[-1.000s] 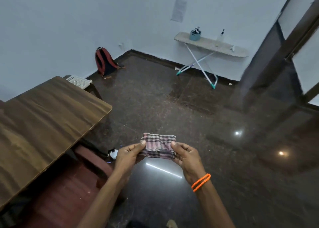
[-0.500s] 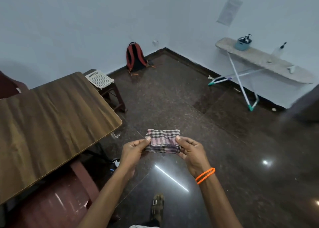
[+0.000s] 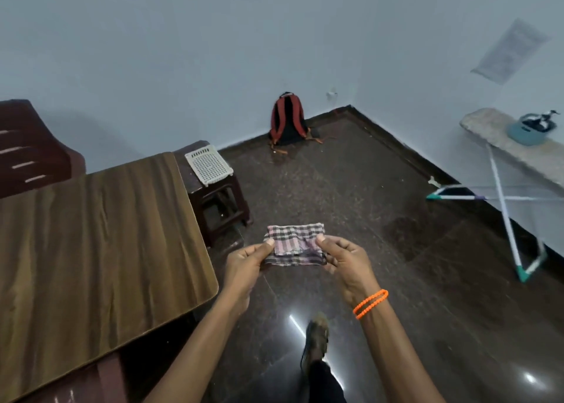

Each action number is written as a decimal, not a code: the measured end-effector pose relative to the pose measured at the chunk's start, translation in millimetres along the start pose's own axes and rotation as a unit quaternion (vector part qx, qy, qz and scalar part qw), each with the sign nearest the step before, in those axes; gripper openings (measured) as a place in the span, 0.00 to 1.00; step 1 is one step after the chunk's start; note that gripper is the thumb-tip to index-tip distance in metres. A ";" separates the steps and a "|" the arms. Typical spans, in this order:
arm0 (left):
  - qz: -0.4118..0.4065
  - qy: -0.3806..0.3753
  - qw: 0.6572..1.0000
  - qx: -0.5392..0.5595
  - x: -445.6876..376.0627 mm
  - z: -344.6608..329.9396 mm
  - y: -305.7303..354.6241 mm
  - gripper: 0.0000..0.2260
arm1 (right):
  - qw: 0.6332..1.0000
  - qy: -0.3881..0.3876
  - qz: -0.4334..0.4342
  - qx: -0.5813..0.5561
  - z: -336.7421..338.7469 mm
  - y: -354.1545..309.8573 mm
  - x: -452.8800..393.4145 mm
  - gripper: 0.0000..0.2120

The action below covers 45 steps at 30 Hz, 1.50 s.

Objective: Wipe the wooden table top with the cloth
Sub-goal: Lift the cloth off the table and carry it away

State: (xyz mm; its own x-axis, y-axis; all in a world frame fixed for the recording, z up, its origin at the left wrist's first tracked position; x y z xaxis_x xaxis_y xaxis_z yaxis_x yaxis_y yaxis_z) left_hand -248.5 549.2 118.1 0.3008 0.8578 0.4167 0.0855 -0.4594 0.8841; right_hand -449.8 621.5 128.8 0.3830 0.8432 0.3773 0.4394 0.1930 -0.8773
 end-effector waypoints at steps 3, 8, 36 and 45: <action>-0.009 0.038 0.999 0.005 -58.2 -14.4 18.8 0.08 | 1.000 -0.028 0.004 -0.004 -5.3 -28.3 -71.1 0.13; -0.022 0.085 0.996 0.012 -140.4 -38.4 64.8 0.08 | 0.998 -0.066 -0.017 -0.011 -21.7 -76.3 -176.2 0.15; 0.068 0.309 0.948 -0.014 -585.3 200.6 163.9 0.09 | 0.959 -0.082 -0.193 0.192 -339.4 -4.1 -661.8 0.11; 0.197 0.339 0.917 -0.069 -688.5 281.4 116.9 0.07 | 0.915 -0.021 -0.251 0.314 -397.1 95.7 -772.7 0.11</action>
State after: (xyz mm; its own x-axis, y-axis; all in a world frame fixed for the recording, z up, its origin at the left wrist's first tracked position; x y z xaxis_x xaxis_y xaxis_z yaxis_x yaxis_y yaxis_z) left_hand -178.4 -159.9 -125.0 -0.3816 0.5997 0.7033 -0.0390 -0.7707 0.6360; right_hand -380.9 -210.8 -128.9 0.2240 0.5846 0.7798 -0.0069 0.8010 -0.5986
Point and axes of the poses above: each hand's wrist, its own x-axis away from the middle knuckle, its own z-axis out of the back of the hand, y = z × x, the point moved 7 cm from there along -x, towards the middle knuckle, and after that the axes turned 2 degrees about -y, right-handed, at the moved point
